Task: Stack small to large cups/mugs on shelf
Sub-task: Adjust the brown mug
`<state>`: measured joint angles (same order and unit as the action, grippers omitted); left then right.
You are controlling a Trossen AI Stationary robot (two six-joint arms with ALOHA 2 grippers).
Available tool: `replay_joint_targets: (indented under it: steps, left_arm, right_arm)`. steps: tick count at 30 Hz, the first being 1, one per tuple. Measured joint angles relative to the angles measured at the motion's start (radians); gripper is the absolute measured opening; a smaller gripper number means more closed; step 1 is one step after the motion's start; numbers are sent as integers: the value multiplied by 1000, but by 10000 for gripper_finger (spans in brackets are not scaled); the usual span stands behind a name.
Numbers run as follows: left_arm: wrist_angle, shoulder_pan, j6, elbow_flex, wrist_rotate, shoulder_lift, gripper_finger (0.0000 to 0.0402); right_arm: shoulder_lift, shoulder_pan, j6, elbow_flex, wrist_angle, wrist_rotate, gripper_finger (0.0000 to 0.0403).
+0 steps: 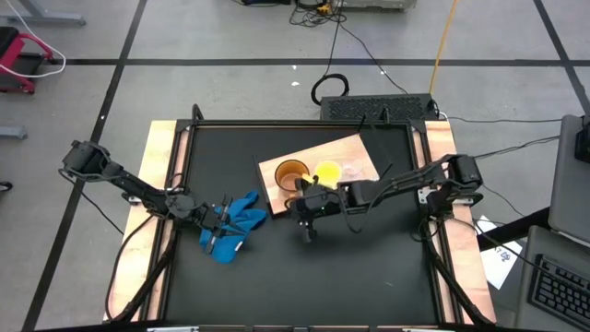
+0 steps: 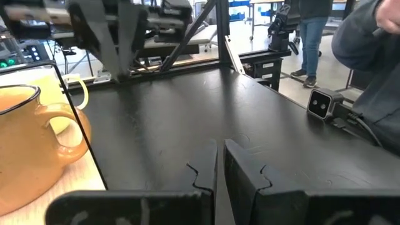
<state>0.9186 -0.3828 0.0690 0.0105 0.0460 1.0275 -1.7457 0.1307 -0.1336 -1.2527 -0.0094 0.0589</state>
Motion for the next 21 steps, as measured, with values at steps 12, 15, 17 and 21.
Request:
replay_joint_targets:
  steps: [12,15,17,21]
  left_arm:
    - [0,0,15,0,0,0,31]
    - [-1,0,18,0,0,0,31]
    - [-1,0,24,0,-1,0,31]
    - [-1,0,30,0,-1,0,31]
  right_arm:
    - [-71,-5,40,0,24,100,0]
    - [-77,-10,61,1,14,102,0]
    - [-85,-14,75,-1,18,102,0]
    - [-86,-18,85,2,8,101,0]
